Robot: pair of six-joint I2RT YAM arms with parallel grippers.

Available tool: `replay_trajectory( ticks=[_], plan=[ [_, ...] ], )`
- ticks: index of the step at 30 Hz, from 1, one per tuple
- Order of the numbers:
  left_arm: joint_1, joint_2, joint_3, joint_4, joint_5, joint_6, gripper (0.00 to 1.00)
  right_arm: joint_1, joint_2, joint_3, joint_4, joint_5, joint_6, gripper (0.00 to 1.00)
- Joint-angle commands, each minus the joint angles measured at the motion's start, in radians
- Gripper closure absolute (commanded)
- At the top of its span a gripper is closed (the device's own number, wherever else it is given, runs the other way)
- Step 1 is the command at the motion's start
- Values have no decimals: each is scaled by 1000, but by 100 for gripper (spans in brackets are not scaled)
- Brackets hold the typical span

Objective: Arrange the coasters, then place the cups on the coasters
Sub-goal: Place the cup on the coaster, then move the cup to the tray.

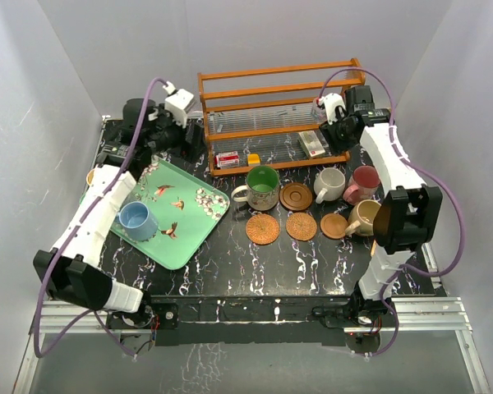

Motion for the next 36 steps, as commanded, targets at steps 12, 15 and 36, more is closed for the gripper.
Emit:
replay_trajectory(
  ticks=[12,15,36],
  plan=[
    [379,-132,-80,-420,83,291,22,29,-267,-104,49,-359,77,57],
    [430,-105,-71,-518,78,378,23,37,-310,-168,57,-385,66,57],
    [679,197,85,-422,-18,382,33,49,-416,-377,152,-452,82,57]
  ],
)
